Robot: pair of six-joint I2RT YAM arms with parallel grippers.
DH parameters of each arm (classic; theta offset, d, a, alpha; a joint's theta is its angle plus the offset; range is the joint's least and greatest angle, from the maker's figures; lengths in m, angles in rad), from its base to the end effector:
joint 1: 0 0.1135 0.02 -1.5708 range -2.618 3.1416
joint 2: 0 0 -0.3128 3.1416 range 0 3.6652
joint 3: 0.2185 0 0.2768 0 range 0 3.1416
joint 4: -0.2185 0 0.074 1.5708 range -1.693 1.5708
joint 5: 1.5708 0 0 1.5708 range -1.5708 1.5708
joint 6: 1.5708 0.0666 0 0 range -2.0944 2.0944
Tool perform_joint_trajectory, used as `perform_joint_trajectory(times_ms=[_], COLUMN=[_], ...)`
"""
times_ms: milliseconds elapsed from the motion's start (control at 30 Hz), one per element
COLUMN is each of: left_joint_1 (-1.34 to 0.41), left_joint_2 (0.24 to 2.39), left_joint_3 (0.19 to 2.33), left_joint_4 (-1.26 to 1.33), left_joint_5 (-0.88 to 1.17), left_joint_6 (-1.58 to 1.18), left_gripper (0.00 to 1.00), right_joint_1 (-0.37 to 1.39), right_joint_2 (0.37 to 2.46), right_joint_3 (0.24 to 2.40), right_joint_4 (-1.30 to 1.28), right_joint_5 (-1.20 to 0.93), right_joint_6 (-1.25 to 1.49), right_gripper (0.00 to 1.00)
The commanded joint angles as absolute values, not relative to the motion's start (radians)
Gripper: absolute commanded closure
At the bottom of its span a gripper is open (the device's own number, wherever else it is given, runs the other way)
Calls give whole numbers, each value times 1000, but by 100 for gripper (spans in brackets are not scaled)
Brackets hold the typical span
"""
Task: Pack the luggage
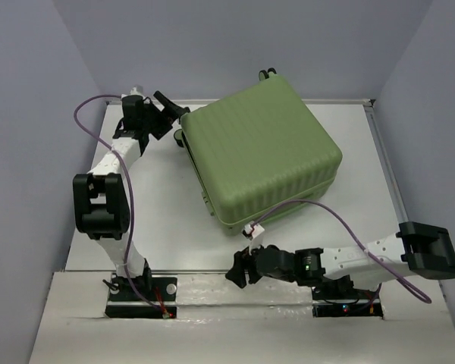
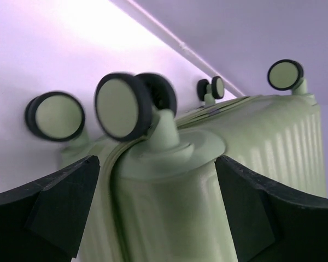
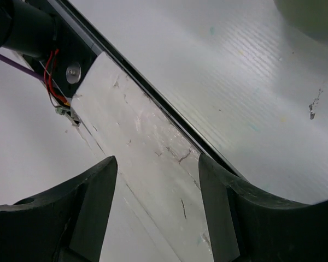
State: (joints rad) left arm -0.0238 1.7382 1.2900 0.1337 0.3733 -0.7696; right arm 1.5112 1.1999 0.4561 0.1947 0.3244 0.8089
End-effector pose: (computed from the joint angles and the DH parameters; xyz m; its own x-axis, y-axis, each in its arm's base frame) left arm 0.4703 -0.0355 0.3168 -0.4788 -0.6367 -0.6045 0.0497 0.6677 -0.7427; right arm 0.0369 0.2613 0.1947 -0.6943 -0.1224 -0.7092 -0.6194 0.6033 0.5023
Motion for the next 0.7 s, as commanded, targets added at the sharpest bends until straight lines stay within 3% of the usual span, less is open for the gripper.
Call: perform_joint_trajectory(times_ms=[0,533,667], left_joint_1=[-37,-90,-94], left_joint_2=[1810,2112,2096], left_joint_3=[1428,1675,1617], left_joint_4=[245,222,398], left_joint_5=[452,465,474], left_joint_6=[-821,-891,-980], left_gripper=[1,1,12], right_joint_1=[1511,1520,1520], right_joint_2=[1268,1256,1267], right_joint_3=[463,474,482], right_joint_4=[319,342,330], right_joint_5=[262,293,296], right_joint_6=[811,778,784], right_gripper=[33,29,29])
